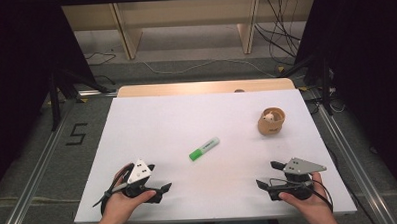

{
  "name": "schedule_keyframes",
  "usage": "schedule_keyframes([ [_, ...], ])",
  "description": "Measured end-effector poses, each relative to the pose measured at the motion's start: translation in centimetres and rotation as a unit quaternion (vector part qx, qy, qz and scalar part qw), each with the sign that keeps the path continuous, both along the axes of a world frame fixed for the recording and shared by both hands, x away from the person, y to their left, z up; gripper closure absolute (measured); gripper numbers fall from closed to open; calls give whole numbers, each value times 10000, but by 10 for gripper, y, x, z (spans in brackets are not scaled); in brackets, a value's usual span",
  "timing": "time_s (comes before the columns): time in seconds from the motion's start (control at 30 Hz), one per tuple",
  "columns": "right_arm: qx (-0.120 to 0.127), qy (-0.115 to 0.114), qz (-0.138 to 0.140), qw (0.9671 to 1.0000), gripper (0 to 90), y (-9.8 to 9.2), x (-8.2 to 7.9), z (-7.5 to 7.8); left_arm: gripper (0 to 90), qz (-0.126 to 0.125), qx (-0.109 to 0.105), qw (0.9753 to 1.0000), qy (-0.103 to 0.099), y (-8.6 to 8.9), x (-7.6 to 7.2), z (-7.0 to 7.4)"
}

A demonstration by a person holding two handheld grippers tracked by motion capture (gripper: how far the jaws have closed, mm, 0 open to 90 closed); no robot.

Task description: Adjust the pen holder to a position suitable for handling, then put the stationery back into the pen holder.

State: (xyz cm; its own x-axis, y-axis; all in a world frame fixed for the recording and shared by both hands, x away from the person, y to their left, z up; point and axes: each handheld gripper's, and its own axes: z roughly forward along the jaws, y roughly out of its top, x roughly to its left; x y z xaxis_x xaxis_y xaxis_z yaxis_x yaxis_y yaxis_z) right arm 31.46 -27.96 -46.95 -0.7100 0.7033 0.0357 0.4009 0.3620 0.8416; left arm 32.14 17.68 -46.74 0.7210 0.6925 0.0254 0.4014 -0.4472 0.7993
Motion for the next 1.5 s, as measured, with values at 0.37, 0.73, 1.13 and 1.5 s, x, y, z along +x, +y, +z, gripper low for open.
schedule_keyframes([
  [0.37,2,-3,-10,10000,163,4,2,1,164,-4,38,10000,79,2,2,-3],
  [0.73,-9,-24,-49,10000,164,2,1,2,166,15,14,10000,38,1,3,-2],
  [1.13,-178,-168,-37,9997,405,20,15,14,169,67,-59,10000,-40,-2,4,-1],
  [1.5,-565,120,348,9977,900,55,52,22,166,100,-75,9999,-20,-4,4,-2],
])
